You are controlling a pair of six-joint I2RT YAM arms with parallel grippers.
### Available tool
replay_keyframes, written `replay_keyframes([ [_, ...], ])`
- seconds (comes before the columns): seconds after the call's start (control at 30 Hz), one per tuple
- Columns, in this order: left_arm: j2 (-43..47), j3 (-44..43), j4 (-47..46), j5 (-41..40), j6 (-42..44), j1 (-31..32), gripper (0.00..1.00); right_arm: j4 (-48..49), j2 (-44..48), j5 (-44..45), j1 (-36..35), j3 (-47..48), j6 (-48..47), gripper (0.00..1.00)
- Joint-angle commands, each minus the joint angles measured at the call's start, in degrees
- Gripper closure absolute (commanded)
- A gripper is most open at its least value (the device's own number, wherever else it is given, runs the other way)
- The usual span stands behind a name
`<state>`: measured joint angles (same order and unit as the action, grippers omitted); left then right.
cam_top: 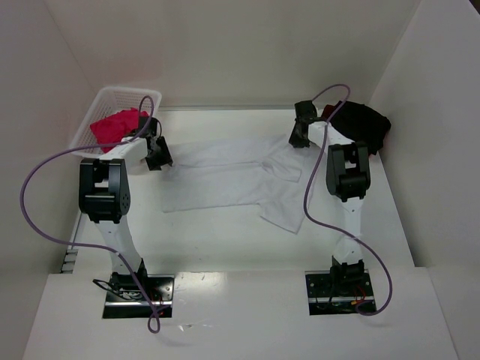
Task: Fold and stack the t-shirts
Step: Fold the flattened tshirt in 1/3 of the way
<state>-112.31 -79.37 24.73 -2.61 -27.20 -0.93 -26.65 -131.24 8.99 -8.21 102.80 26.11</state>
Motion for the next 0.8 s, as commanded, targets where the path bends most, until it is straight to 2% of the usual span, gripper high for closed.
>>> replay_keyframes([
  [0.0, -1.07, -3.41, -0.47, 0.59, 0.65, -1.09, 0.45, -1.21, 1.16, 1.21, 1.09, 2.66, -2.99, 1.0],
  [0.07, -0.54, -5.0, -0.47, 2.6, 1.44, -1.09, 0.39, -1.82, 1.86, -0.54, 1.09, 6.96, -4.13, 1.0],
  [0.1, 0.68, -5.78, -0.47, 3.31, 2.23, -1.09, 0.36, -1.82, 3.87, -1.08, 1.09, 6.97, -4.14, 0.92],
  [0.13, 0.69, -5.79, -1.34, 4.45, 2.24, -1.09, 0.33, -1.82, 3.89, -1.08, 1.09, 6.97, -4.14, 0.92],
  [0.17, 2.52, -5.79, -2.14, 7.15, 3.81, -1.09, 0.29, 2.27, 9.54, -3.26, 1.09, 3.49, -4.14, 0.65],
  [0.2, 2.54, -6.31, -2.14, 8.49, 3.82, -1.09, 0.26, 2.31, 9.6, -3.28, 1.09, 3.46, -3.61, 0.65],
  [0.23, 3.67, -6.32, -2.14, 9.72, 4.69, -1.09, 0.24, 4.83, 13.95, -5.02, 1.09, 0.15, -3.61, 0.43],
  [0.27, 4.29, -6.32, -2.67, 11.47, 5.4, -1.09, 0.22, 5.64, 16.08, -5.91, 1.09, -1.45, -3.09, 0.36],
  [0.3, 5.77, -5.71, -2.67, 11.49, 5.4, -0.57, 0.2, 6.17, 20.11, -7.22, 1.09, -4.34, -2.56, 0.22],
  [0.33, 7.79, -5.1, -2.15, 11.49, 5.4, 0.04, 0.2, 6.18, 21.89, -7.76, 1.09, -5.76, -2.03, 0.15],
  [0.47, 12.54, 0.17, -1.62, 9.99, 4.7, 0.75, 0.13, 6.18, 32.08, -6.36, 1.09, -17.0, -0.53, 0.03],
  [0.5, 16.82, 3.58, -1.09, 8.17, 2.44, 0.75, 0.1, 5.65, 36.54, -6.36, 1.09, -25.64, 1.21, 0.01],
  [0.57, 21.58, 8.94, -0.57, 6.32, 0.49, 0.75, 0.07, 5.13, 43.57, -6.88, 1.09, -31.58, 3.24, 0.01],
  [0.6, 21.61, 8.97, -0.56, 5.43, -0.47, 0.75, 0.07, 5.12, 43.61, -6.88, 1.09, -34.74, 4.38, 0.01],
  [0.63, 25.0, 12.54, -0.56, 3.95, -2.66, 0.75, 0.06, 4.6, 48.05, -8.1, 1.09, -40.43, 6.91, 0.01],
  [0.77, 32.31, 18.89, 0.14, 2.09, -7.68, 0.75, 0.02, 2.05, 57.64, -10.66, 0.13, -49.79, 11.94, 0.01],
])
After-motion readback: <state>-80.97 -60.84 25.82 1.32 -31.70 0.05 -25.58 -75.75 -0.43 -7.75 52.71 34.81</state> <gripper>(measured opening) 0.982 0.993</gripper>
